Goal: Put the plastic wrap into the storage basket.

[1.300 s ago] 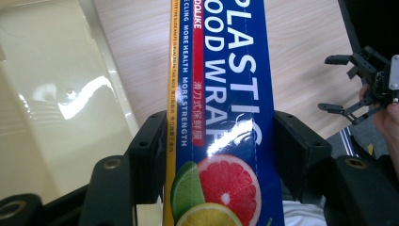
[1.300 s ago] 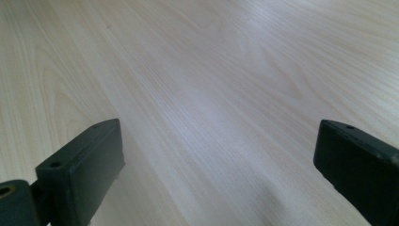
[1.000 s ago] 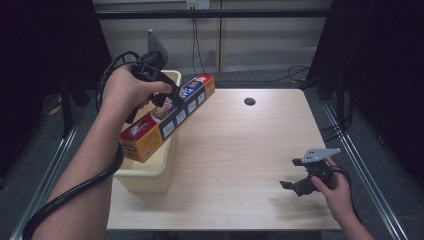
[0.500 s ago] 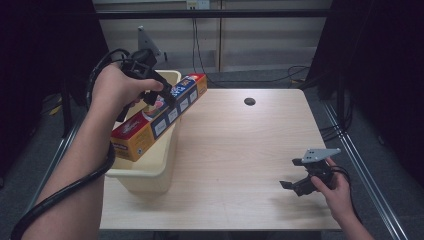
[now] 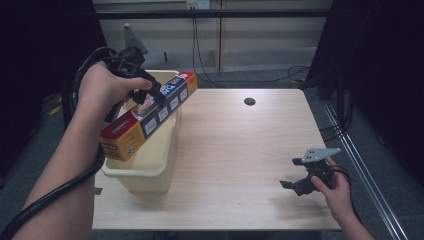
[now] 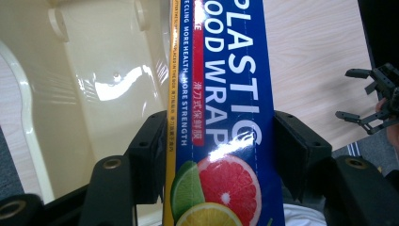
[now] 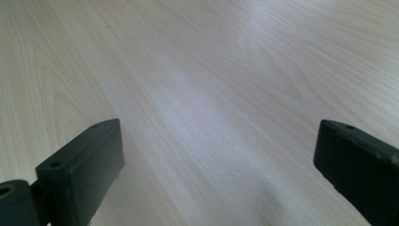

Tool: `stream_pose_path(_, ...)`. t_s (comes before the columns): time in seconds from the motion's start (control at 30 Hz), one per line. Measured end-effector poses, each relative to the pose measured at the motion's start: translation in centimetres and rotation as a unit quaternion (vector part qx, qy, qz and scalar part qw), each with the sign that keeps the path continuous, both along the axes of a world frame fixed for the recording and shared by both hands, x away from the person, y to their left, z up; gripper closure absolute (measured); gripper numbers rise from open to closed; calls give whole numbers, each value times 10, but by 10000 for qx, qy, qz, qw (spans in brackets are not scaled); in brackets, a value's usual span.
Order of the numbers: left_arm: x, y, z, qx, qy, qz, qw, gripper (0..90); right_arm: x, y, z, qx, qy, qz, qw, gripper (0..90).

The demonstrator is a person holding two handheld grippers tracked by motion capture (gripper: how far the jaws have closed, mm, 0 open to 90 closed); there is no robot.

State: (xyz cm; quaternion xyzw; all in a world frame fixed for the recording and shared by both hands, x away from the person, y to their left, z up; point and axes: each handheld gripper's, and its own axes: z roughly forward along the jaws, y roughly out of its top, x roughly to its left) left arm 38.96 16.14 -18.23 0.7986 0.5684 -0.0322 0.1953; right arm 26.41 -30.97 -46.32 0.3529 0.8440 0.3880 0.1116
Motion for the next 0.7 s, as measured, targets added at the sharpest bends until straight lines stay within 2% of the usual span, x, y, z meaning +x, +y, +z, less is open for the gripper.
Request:
stream_pose_path(0.1, -1, 6, 1, -53, -26, 79, 10000, 415, 1, 0, 0, -13, -26, 12, 10000, 19)
stream_pose_path(0.2, -2, 9, 2, 33, -25, 104, 9999, 415, 1, 1, 0, -14, -25, 22, 10000, 19)
stream_pose_path(0.4, -4, 19, 2, 28, -49, 244, 9997, 414, 3, 3, 0, -32, -32, 46, 10000, 19)
stream_pose_path(0.7, -8, 30, -1, 138, -52, 465, 9988, 414, 7, 6, 0, -23, -36, 116, 9999, 19)
